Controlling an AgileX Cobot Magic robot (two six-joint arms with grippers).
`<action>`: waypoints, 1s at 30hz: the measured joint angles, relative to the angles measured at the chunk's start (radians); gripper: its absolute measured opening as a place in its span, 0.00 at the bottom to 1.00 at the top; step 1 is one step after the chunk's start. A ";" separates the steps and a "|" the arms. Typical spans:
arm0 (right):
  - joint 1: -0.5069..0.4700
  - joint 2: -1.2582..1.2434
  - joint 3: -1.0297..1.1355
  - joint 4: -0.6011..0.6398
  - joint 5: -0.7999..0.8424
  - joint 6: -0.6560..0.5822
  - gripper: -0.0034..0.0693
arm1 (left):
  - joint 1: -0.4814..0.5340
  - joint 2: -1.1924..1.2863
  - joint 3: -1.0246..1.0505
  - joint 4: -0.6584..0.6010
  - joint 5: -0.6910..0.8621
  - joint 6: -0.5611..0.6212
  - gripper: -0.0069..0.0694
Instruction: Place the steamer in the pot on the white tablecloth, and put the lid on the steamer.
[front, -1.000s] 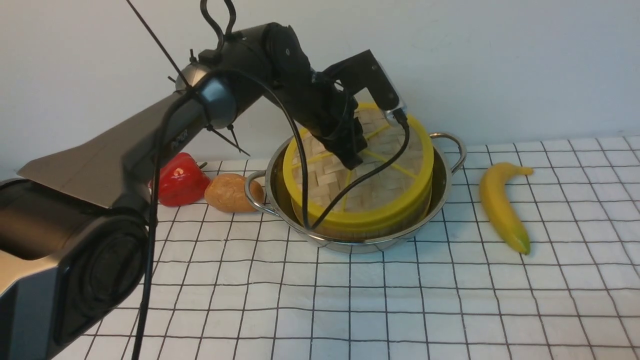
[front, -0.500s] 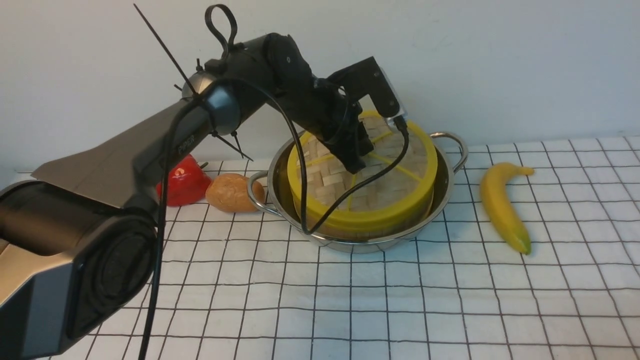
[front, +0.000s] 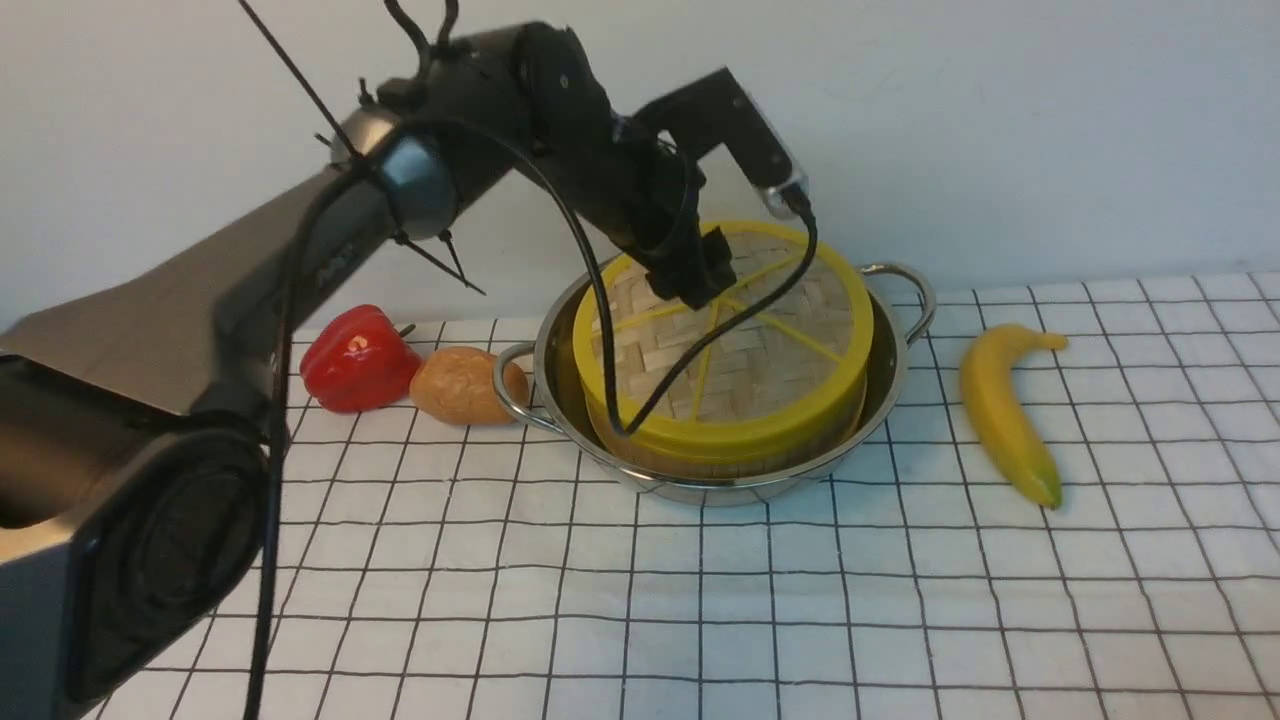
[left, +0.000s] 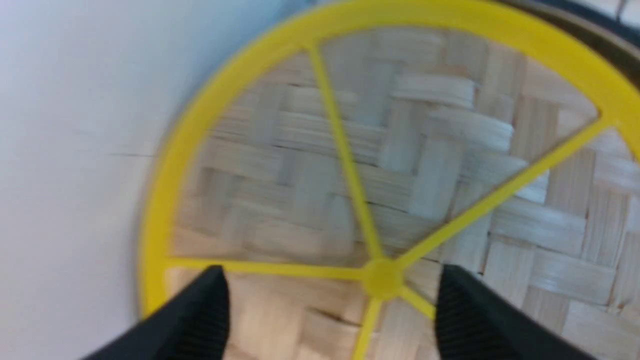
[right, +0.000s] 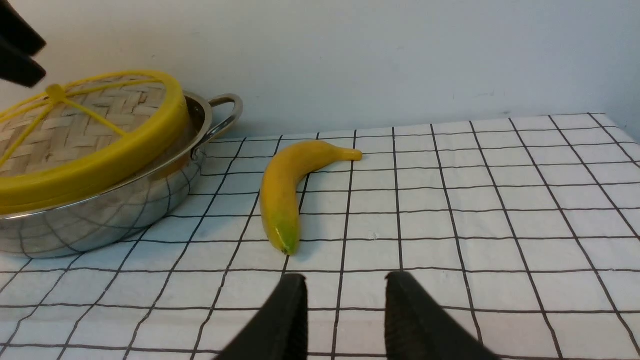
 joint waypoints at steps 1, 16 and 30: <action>0.000 0.000 0.000 0.000 0.000 0.000 0.38 | 0.000 -0.005 0.000 0.002 0.000 -0.007 0.84; 0.000 0.000 0.000 0.000 0.000 0.000 0.38 | 0.000 -0.267 -0.008 -0.096 0.000 -0.270 0.86; 0.000 0.000 0.000 0.000 -0.001 0.000 0.38 | 0.029 -0.693 0.543 -0.069 -0.156 -0.366 0.49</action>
